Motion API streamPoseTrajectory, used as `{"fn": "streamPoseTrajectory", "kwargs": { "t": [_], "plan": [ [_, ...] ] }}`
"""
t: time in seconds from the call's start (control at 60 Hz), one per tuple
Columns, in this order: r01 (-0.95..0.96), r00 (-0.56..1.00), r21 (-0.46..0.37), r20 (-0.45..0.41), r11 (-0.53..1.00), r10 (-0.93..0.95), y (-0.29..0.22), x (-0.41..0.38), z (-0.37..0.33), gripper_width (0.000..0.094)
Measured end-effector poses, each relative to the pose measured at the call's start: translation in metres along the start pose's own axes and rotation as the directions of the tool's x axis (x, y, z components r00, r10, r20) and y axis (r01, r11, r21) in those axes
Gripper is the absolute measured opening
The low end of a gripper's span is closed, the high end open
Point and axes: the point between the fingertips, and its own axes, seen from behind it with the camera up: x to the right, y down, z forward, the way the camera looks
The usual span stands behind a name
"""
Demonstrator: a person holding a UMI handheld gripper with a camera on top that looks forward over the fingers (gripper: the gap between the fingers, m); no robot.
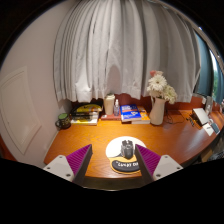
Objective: Arrange mouse
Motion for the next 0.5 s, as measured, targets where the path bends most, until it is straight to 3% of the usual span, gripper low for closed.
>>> {"fn": "streamPoseTrajectory", "kwargs": {
  "t": [0.5],
  "plan": [
    [0.015,1.000,-0.021,0.012,1.000,-0.014,0.032,-0.016,-0.035,0.0857]
  ]
}}
